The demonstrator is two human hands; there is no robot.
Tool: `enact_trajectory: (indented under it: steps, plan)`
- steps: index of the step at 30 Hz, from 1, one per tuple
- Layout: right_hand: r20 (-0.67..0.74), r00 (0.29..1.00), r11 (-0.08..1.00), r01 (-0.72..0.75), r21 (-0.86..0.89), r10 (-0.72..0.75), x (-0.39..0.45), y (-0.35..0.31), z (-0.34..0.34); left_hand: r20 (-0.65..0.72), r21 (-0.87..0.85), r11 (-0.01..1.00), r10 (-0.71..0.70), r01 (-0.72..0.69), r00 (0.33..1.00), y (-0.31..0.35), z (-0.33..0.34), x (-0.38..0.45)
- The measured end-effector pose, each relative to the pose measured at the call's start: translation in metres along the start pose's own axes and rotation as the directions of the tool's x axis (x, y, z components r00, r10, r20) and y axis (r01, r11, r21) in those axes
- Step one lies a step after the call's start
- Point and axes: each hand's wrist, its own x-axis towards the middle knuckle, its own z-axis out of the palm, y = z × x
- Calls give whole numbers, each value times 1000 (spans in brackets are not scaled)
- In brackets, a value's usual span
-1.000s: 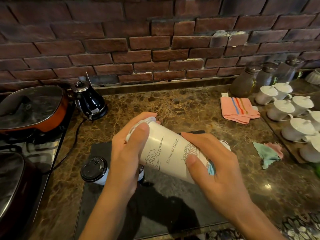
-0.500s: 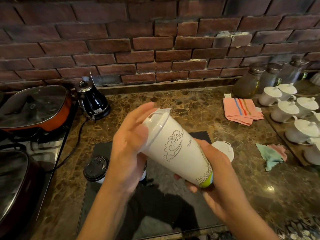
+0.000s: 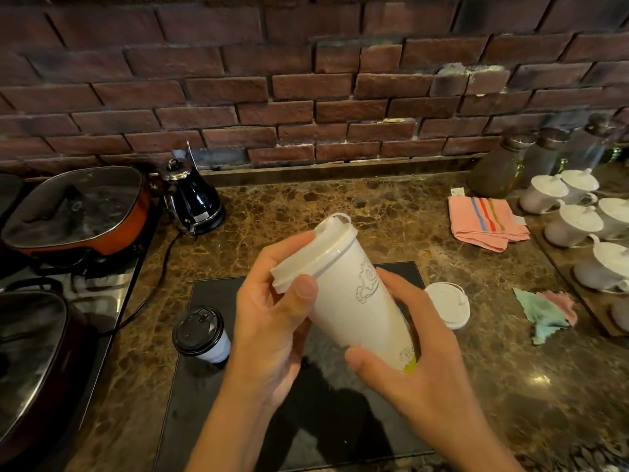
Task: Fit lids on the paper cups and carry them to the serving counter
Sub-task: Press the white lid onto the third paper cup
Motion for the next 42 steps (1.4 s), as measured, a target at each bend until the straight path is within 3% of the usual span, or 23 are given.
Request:
enact_trajectory:
  steps: [2,4,6,8,10,13,15,18,19,21,23,24,25,26,28,30,32,34,36,38,40,41,42]
  plan:
    - [107,983,926,-174,335,146,3,-3,-3,37,-4,1000,4,-3,999,3,-2,1]
    - [384,905,640,-407,652,184,4,-3,-6,71,-21,1000,2,0,997,4,-5,2]
    - [609,787,300,-607,736,100,3,-2,-6,116,-38,999,-5,9,993,5,-6,2]
    - [685,725,172,-685,708,65,3,-4,-6,128,-45,999,-15,21,992,5,-5,3]
    - [609,779,331,-620,711,152,5,-5,-6,93,-26,1000,-10,12,996,5,-5,4]
    - [240,944,815,-319,483,228,6,-7,-4,26,90,996,21,-23,999,4,-4,6]
    - [108,980,927,-191,323,165,5,-6,-4,22,132,991,22,-25,1000,4,-4,7]
    - [227,958,825,-269,497,176,7,-7,-6,60,111,994,-13,6,998,5,-6,8]
    - [333,925,714,-358,601,183,8,-5,-9,80,100,995,-27,18,996,6,-8,9]
    - [574,802,382,-588,713,161,10,-1,-12,119,84,996,-43,34,992,7,-11,9]
    - [743,663,42,-748,662,90,9,3,-12,136,77,996,-50,39,989,7,-13,11]
    - [768,635,-45,-768,639,76,9,5,-11,137,76,996,-51,41,989,7,-13,11]
    - [767,633,-56,-766,640,103,9,6,-10,132,76,996,-50,41,990,7,-13,12]
    - [729,661,27,-744,667,177,10,5,-10,119,76,996,-44,35,992,7,-13,12]
    - [491,794,465,-607,644,358,11,0,-9,82,101,995,-18,10,996,6,-12,12]
    - [200,925,875,-373,309,323,10,-5,-8,46,163,987,3,-11,999,2,-14,13]
    - [123,976,982,-186,36,181,7,-8,-8,55,208,978,7,-19,998,0,-14,13]
    - [148,973,976,-195,97,179,4,-10,-7,79,177,984,-13,-1,997,1,-15,12]
    - [234,944,901,-301,312,234,8,-11,-9,103,109,993,-45,34,994,3,-16,12]
    - [437,828,700,-542,465,351,12,-12,-10,142,64,996,-65,56,988,3,-16,12]
    - [665,703,349,-707,616,250,10,-11,-11,155,43,997,-73,67,985,3,-14,12]
    - [689,689,267,-724,636,225,9,-12,-12,145,45,997,-73,67,987,3,-14,12]
    - [665,708,305,-704,642,236,8,-10,-12,126,58,996,-69,62,990,4,-13,12]
